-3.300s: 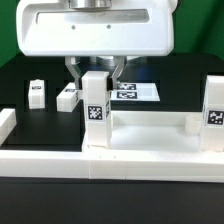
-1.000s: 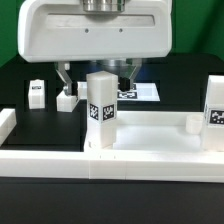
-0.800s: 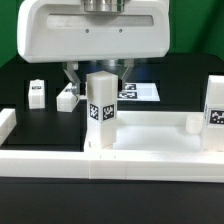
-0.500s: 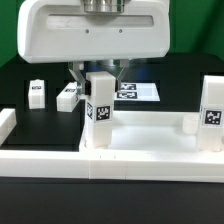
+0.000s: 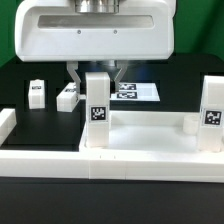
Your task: Assemble desk
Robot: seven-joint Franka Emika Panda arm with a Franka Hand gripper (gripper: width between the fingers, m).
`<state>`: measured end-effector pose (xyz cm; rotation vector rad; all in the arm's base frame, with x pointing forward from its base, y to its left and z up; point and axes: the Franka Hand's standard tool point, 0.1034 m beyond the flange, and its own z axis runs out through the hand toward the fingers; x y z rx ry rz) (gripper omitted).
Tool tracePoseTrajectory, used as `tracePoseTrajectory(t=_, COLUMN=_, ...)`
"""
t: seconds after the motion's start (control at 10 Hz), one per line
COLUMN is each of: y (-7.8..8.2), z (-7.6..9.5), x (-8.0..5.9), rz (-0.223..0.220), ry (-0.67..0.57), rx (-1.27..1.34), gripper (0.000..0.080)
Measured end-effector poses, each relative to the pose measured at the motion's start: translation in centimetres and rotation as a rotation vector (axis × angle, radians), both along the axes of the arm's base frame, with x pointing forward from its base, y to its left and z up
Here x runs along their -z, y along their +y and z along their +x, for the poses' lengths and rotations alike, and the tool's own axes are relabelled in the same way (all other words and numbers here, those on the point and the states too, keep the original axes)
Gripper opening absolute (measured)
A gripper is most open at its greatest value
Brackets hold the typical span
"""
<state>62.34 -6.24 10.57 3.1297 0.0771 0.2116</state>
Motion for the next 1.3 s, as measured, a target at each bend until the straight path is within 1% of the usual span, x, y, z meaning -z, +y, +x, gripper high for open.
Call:
tracePoseTrajectory(t=0.3, y=0.08, z=0.01, x=0.08, rz=0.05, ry=-0.013, rx=0.351, gripper=0.0291)
tracePoseTrajectory(t=0.7, y=0.59, z=-0.08, x=0.16, rz=0.117, ry=-0.005, rx=0.815, gripper=0.0291)
tracePoseTrajectory(t=0.8, y=0.63, z=-0.13, x=0.16, rz=0.126, ry=-0.006, rx=0.914, gripper=0.0291)
tracePoseTrajectory(t=0.9, y=0.54, z=-0.13, x=0.14, rz=0.129, ry=-0.006, rx=0.935, gripper=0.0291)
tracePoseTrajectory(t=1.0, y=0.6, z=-0.13, x=0.16, rz=0.128, ry=-0.006, rx=0.924, gripper=0.0366)
tracePoseTrajectory(t=1.1, y=0.62, z=-0.13, x=0.17, rz=0.124, ry=-0.006, rx=0.896, gripper=0.0502)
tracePoseTrajectory(t=1.2, y=0.66, z=-0.11, x=0.16, rz=0.12, ry=-0.006, rx=0.864, gripper=0.0502)
tracePoseTrajectory(t=1.3, y=0.75, z=-0.02, x=0.09, rz=0.121, ry=-0.008, rx=0.862, gripper=0.0625)
